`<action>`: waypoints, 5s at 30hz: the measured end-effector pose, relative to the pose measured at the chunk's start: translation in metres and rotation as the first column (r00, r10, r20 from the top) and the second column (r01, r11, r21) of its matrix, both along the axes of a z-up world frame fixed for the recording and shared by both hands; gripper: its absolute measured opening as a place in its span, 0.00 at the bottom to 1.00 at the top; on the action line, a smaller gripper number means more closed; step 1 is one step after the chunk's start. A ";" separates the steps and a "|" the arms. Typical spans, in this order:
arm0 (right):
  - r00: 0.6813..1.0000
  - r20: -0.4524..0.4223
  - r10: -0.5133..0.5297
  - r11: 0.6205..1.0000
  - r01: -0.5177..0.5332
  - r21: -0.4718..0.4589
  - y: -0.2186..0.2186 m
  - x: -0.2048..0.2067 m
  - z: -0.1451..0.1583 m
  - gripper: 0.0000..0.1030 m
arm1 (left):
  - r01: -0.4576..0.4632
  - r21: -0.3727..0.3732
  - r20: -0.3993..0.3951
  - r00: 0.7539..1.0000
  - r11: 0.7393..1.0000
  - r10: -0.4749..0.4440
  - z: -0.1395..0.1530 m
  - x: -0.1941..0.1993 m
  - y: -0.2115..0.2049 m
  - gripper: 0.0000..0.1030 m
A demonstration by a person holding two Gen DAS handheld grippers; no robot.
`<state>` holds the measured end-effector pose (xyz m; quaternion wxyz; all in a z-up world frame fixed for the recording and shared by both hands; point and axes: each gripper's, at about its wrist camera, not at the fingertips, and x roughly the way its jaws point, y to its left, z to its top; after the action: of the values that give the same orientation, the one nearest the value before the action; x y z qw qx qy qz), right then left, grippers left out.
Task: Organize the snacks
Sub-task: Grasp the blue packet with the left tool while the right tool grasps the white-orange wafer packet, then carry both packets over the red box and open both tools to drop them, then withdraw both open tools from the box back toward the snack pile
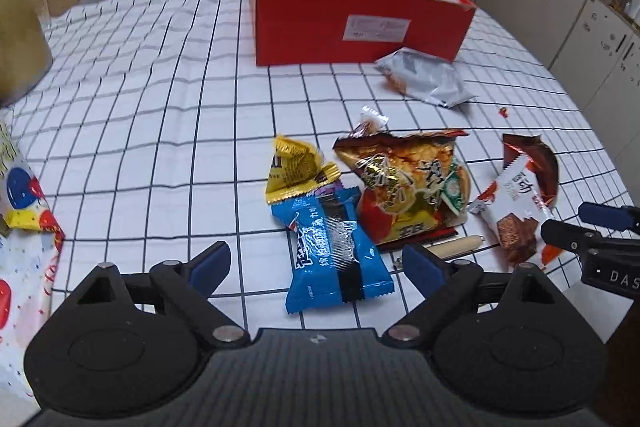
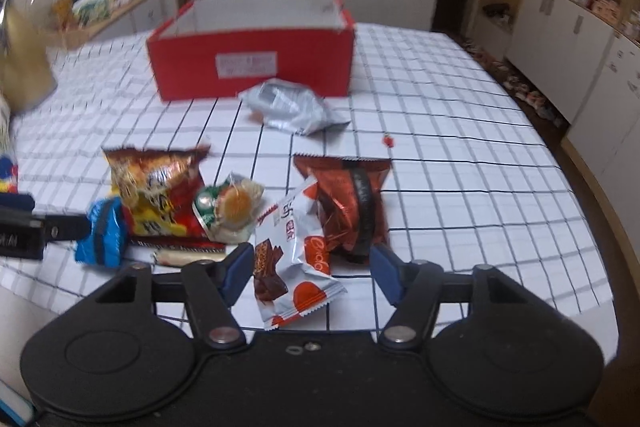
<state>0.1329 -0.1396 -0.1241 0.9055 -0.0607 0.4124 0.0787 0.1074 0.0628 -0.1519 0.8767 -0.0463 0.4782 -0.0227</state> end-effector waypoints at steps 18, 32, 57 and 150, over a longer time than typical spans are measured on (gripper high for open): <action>0.978 -0.206 0.034 0.992 -0.009 0.122 -0.007 0.044 -0.030 0.45 | -0.043 -0.127 -0.185 0.983 0.991 0.019 -0.025 0.040 0.008 0.60; 0.989 -0.151 -0.002 0.993 0.020 0.116 0.003 0.031 -0.017 0.30 | -0.076 -0.133 -0.184 0.982 0.988 0.051 -0.021 0.030 0.031 0.40; 0.997 0.070 0.023 1.000 -0.023 -0.006 0.039 0.004 0.060 0.25 | -0.008 -0.162 -0.049 0.999 0.987 0.000 0.046 0.024 0.052 0.36; 0.977 0.071 0.199 0.980 -0.201 0.015 0.044 0.240 0.104 0.58 | -0.033 0.055 0.051 0.998 0.998 0.030 0.107 0.237 -0.030 0.34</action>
<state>0.3727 -0.0953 -0.0201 0.9073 -0.0947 0.3719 0.1718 0.3446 0.0326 -0.0450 0.8898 -0.0285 0.4555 0.0034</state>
